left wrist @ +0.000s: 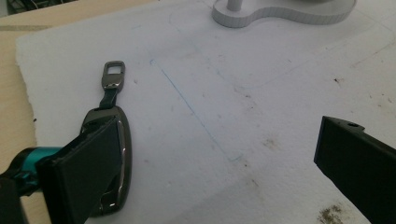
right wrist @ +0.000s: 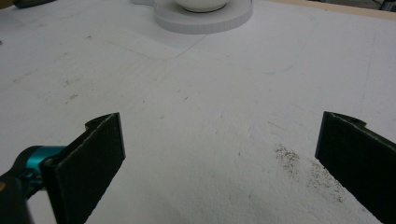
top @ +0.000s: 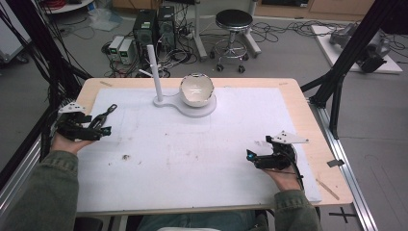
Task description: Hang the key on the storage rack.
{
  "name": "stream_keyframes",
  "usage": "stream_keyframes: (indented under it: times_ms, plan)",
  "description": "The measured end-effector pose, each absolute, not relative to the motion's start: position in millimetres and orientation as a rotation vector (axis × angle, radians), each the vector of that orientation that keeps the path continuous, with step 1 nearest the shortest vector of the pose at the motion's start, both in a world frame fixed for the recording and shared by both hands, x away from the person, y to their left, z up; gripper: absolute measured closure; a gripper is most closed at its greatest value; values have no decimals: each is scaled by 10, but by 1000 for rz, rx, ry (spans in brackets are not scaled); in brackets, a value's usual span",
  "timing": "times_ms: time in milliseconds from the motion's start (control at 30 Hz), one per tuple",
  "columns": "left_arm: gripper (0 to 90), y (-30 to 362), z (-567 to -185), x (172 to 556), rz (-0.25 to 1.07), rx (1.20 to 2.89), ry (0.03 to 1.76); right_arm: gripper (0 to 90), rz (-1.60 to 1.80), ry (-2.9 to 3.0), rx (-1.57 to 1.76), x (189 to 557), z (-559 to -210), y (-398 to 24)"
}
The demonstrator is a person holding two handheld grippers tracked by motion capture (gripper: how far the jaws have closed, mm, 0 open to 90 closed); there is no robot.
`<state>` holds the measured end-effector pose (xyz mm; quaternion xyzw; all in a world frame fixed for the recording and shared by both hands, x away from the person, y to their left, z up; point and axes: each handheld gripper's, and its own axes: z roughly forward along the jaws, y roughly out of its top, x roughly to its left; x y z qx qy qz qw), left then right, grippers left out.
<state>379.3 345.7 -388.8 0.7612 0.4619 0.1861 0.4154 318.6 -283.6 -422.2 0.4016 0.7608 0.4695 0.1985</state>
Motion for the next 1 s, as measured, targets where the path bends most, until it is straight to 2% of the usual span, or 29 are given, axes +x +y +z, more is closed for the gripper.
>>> stream_keyframes:
  times_ms: [167, 267, 500, 867, 1000]
  plan:
    - [17, 3505, -3924, 3905, 419, 1944, 1154, 4, 1313, 2126, 1127, 3171, -4217, -2829]
    - [18, 3487, -3907, 3982, 459, 2039, 1134, 4, 1308, 2127, 1131, 3176, -4222, -2829]
    - [18, 3482, -3880, 4176, 424, 2075, 1141, 4, 1295, 2135, 1130, 3183, -4232, -2832]
    - [21, 3567, -3940, 4438, 440, 2057, 1185, 4, 1288, 2110, 1151, 3185, -4225, -2888]
    - [24, 3647, -4009, 4532, 416, 1987, 1246, 4, 1294, 2088, 1162, 3191, -4212, -2924]
